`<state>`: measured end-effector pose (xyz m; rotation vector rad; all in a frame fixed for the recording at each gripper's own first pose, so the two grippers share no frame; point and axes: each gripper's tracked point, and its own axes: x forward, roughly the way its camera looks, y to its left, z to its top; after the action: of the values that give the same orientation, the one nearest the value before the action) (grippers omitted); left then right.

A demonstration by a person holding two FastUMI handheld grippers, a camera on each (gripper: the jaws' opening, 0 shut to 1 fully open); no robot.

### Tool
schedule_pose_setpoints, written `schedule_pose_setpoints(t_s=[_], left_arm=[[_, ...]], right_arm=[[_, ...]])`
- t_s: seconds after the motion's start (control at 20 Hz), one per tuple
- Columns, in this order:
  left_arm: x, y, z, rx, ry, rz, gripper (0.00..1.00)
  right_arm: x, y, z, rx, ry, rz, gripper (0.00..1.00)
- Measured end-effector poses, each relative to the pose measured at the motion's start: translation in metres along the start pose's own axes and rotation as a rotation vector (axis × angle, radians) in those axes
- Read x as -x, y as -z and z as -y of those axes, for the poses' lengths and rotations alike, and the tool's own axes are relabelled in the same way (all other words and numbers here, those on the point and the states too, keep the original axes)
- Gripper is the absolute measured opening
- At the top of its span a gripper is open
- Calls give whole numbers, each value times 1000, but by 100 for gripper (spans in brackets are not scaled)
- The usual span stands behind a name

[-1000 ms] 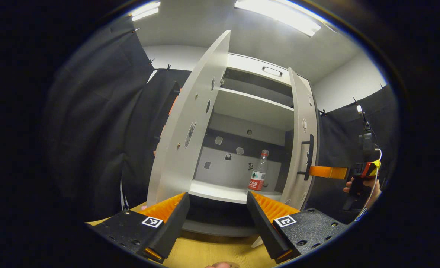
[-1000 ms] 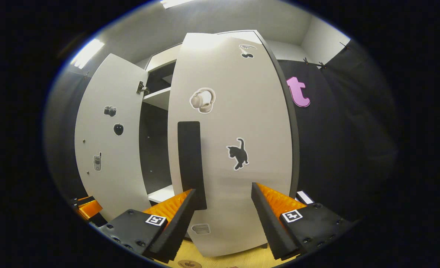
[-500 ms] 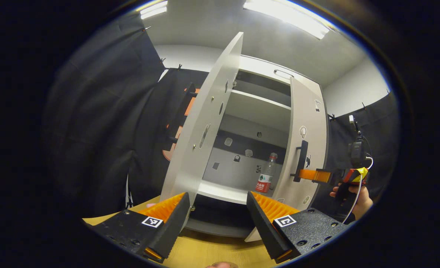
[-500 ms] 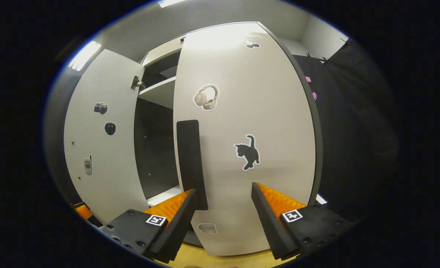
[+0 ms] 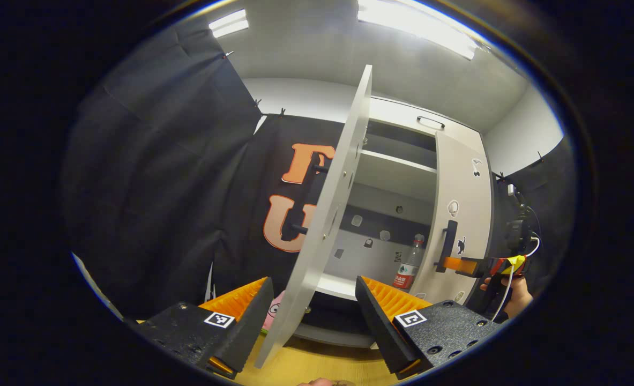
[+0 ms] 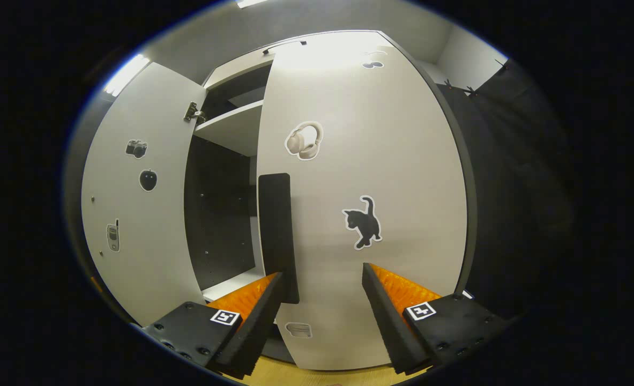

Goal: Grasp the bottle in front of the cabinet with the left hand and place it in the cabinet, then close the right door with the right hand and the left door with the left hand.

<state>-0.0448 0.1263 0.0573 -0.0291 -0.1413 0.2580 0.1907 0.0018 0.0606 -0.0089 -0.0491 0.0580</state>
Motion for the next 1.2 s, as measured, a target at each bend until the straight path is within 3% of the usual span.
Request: schedule_pose_setpoints(t_s=[0.35,0.55,0.8,1.2], left_arm=[[-29,-46,-72,-9,-140,67,93],[-65,-56,-82,-53,-122,74,91],[-99,-53,-84,-22,-91,75,94],[-107,-59,-74,-41,-33,104,92]], right_arm=[[44,-2,-14,-2,-24,6,97],[73,3,-15,14,3,14,97],[105,12,-16,10,31,14,97],[131,9,-1,11,87,35,97]])
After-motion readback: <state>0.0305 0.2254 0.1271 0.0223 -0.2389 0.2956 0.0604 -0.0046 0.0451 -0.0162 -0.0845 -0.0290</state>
